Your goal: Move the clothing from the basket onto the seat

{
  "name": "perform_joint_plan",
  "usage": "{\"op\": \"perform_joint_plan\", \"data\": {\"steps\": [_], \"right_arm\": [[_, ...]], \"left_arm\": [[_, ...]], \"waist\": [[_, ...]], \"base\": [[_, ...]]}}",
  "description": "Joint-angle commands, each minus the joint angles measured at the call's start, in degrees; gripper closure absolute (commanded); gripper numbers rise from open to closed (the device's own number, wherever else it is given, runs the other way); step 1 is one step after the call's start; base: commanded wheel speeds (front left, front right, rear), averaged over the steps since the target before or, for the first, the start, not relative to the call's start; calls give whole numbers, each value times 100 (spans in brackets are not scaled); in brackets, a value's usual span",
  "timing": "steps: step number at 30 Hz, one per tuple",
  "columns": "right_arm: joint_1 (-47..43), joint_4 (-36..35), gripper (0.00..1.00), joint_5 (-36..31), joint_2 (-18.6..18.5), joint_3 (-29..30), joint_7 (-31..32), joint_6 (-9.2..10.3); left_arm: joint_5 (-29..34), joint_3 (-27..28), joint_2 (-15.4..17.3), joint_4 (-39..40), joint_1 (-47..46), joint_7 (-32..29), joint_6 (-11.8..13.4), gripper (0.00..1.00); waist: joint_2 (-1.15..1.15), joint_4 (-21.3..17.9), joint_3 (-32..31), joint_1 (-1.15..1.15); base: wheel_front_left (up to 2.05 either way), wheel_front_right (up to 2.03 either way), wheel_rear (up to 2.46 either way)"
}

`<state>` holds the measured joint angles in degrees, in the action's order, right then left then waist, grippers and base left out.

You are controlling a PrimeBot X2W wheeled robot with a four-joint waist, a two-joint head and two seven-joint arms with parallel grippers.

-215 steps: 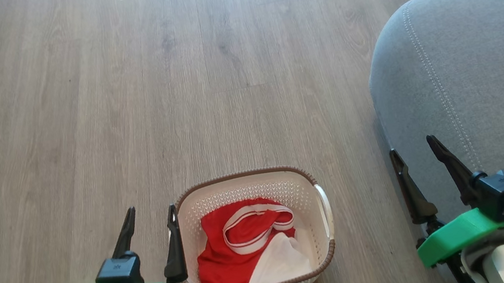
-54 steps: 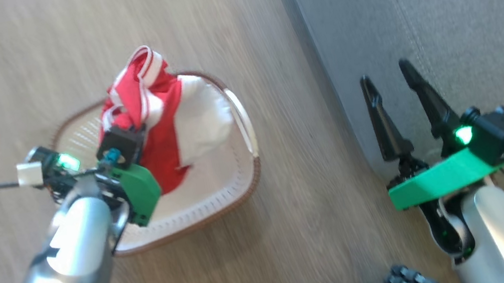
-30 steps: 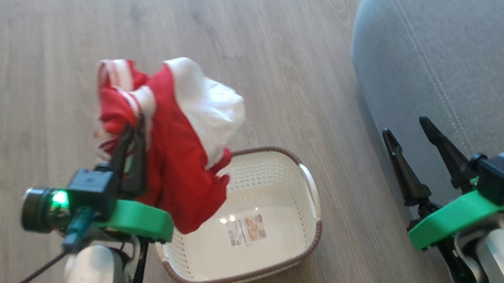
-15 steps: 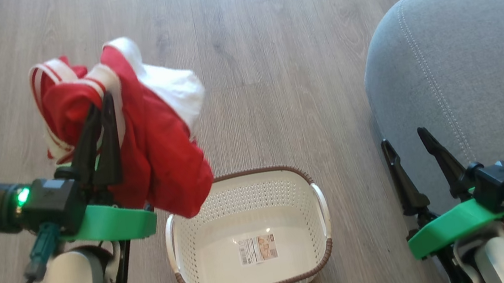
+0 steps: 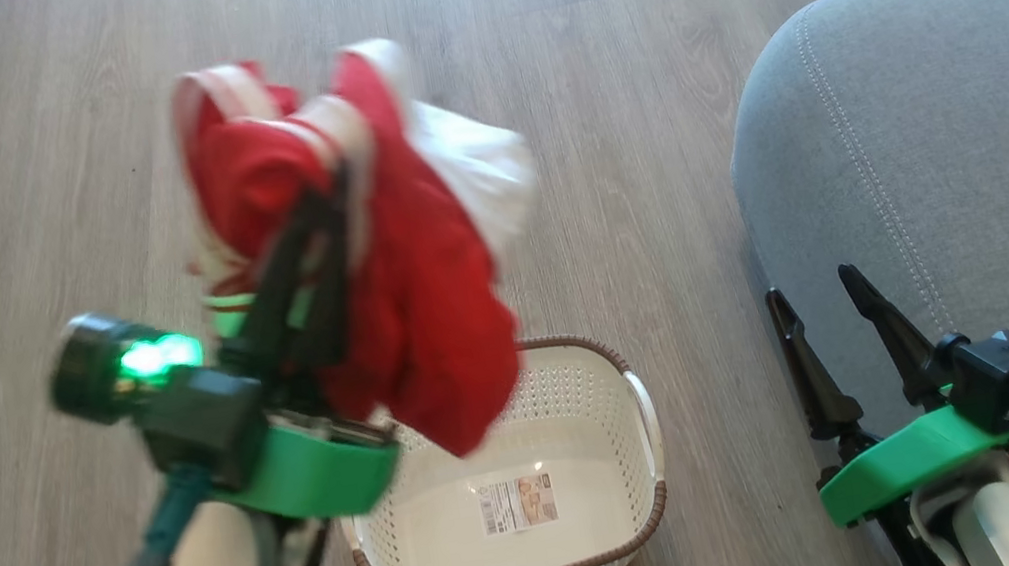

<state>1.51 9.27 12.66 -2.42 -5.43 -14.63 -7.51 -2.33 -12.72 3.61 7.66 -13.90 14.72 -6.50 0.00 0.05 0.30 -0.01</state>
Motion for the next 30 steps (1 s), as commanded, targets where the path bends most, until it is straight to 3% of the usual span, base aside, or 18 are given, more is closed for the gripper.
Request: {"op": "perform_joint_plan", "data": {"steps": [1,12,30], "right_arm": [[56,-208,0,8,-45,-99,-37,2],[42,-244,0,13,-45,-22,-37,2],[21,-240,0,-63,-45,59,-37,2]], "left_arm": [[47,102,43,250,-223,28,-29,100],[-25,-909,90,557,-118,28,-94,100],[-128,-1034,90,438,-6,28,-98,100]], "waist": [[0,-2,-7,1],[0,-6,10,1],[0,-25,-10,1]], "base": [[0,0,0],[0,0,0],[0,0,0]]}}
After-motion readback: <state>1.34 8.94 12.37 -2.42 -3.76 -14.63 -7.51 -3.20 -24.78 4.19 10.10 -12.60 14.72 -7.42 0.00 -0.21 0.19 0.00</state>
